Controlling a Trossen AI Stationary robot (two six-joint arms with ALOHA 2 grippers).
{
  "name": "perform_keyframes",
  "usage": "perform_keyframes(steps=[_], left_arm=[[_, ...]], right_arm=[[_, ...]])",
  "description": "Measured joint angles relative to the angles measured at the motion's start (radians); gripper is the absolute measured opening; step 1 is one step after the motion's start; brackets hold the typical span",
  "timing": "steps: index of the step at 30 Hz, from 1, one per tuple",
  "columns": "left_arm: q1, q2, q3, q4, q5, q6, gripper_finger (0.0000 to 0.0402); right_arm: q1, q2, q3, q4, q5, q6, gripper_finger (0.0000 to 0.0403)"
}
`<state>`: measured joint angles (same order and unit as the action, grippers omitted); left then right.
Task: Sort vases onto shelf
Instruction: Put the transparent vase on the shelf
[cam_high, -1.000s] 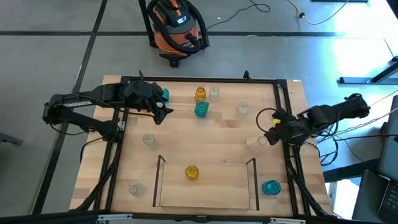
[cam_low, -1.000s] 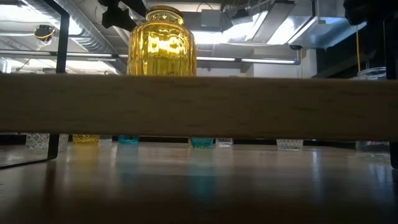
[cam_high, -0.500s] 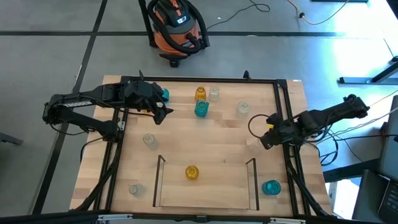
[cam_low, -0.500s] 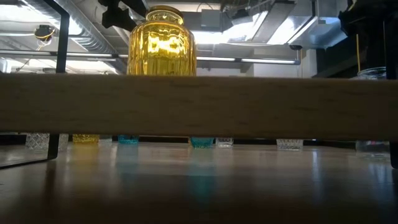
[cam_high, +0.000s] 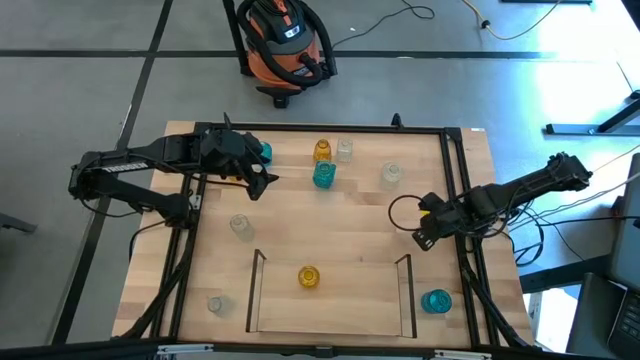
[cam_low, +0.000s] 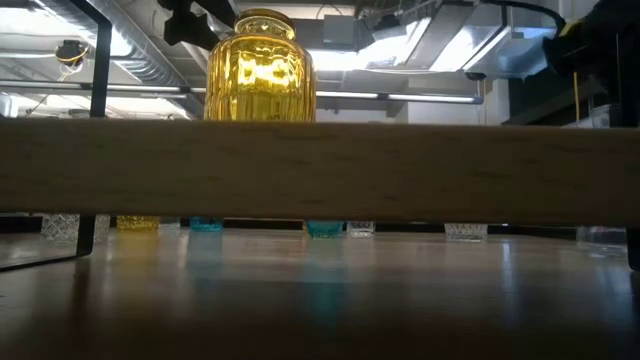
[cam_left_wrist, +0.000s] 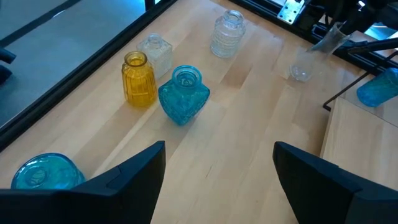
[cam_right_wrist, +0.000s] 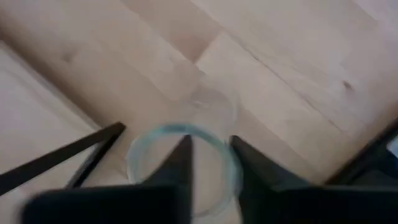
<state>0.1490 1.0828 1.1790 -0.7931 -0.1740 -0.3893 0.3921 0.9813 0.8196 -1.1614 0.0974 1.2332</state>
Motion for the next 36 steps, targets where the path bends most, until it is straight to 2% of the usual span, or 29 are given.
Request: perform_keyframes(steps=[2, 8, 13, 17, 20, 22, 25, 32, 36], left_arm=[[0.000, 0.000, 0.000, 0.000, 0.000, 0.000, 0.0289], [0.000, 0.000, 0.000, 0.000, 0.000, 0.000, 0.0289], [0.000, 0.000, 0.000, 0.000, 0.000, 0.000, 0.0289], [0.000, 0.000, 0.000, 0.000, 0.000, 0.000, 0.0289], [0.000, 0.000, 0.000, 0.000, 0.000, 0.000, 0.0289], [0.000, 0.000, 0.000, 0.000, 0.000, 0.000, 0.0289], [0.000, 0.000, 0.000, 0.000, 0.000, 0.000, 0.0289], [0.000, 0.000, 0.000, 0.000, 0.000, 0.000, 0.0289], [0.000, 0.000, 0.000, 0.000, 0.000, 0.000, 0.0289]], right_arm=[[0.000, -0.002, 0.008, 0.025, -0.006, -0.038, 0.0013], [-0.032, 0.044, 0.149, 0.013, -0.003, -0.161, 0.0003], [-0.112, 0.153, 0.349, -0.045, 0.025, -0.339, 0.0001], [-0.162, 0.260, 0.481, -0.169, 0.010, -0.435, 0.0001], [-0.164, 0.297, 0.523, -0.264, 0.018, -0.461, 0.0005], [-0.159, 0.297, 0.522, -0.265, 0.017, -0.468, 0.0009], [-0.157, 0.274, 0.500, -0.241, -0.020, -0.445, 0.0028], [-0.157, 0.224, 0.410, -0.226, -0.070, -0.402, 0.0143], [-0.157, 0.222, 0.358, -0.175, -0.112, -0.418, 0.0179]])
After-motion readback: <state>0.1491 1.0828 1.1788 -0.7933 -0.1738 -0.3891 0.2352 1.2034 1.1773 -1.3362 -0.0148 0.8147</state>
